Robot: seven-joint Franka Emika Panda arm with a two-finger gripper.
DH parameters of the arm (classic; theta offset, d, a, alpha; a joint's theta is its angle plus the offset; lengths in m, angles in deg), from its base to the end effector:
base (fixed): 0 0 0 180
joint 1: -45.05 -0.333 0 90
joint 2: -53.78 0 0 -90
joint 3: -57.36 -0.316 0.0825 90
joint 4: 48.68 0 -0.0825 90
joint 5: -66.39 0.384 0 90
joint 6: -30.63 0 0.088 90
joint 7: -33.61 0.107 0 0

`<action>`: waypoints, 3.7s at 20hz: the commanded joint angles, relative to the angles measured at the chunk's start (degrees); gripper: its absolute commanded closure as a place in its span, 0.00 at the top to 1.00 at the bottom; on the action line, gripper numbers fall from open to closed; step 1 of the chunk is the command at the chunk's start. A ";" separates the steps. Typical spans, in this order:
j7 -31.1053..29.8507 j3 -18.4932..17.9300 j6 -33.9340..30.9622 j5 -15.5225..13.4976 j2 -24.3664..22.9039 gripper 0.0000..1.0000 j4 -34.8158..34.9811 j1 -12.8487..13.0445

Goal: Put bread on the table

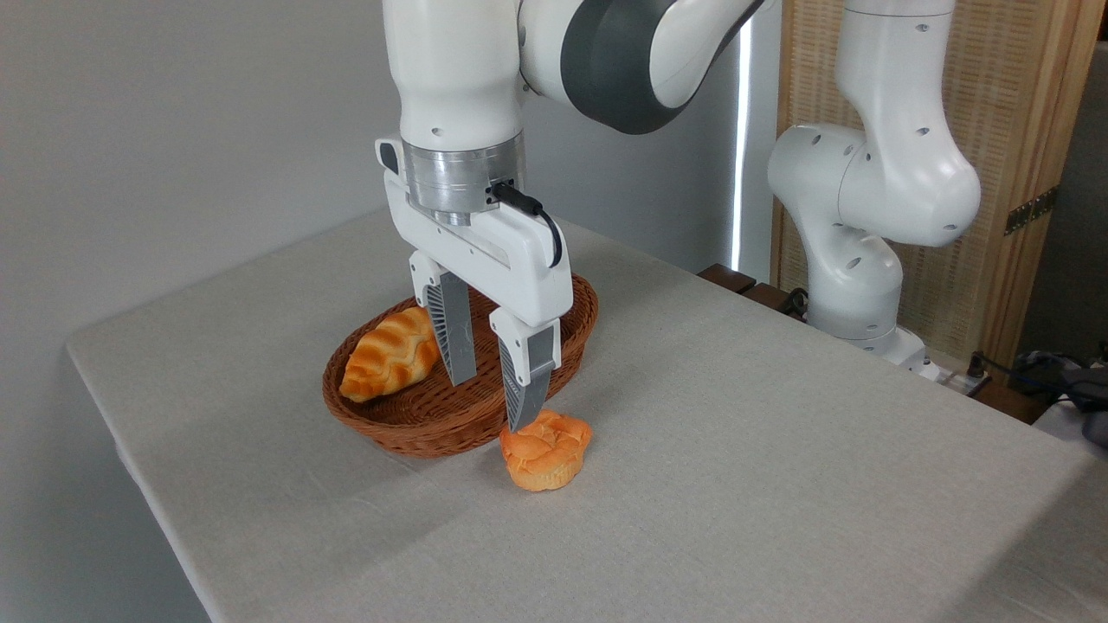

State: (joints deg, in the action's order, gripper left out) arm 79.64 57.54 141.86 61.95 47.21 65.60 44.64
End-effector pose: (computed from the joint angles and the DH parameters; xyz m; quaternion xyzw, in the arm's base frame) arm 0.5312 -0.0032 0.5169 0.9251 -0.3768 0.0425 0.0214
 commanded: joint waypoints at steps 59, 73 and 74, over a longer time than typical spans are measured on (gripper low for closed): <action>-28.54 0.44 15.42 -5.40 6.30 1.00 2.88 19.65; -27.22 0.44 15.42 -4.61 7.18 1.00 4.90 21.15; -27.22 0.35 15.42 -4.52 7.18 0.99 4.99 21.24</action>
State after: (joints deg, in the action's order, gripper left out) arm 51.50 58.60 156.40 57.41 54.71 68.88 64.93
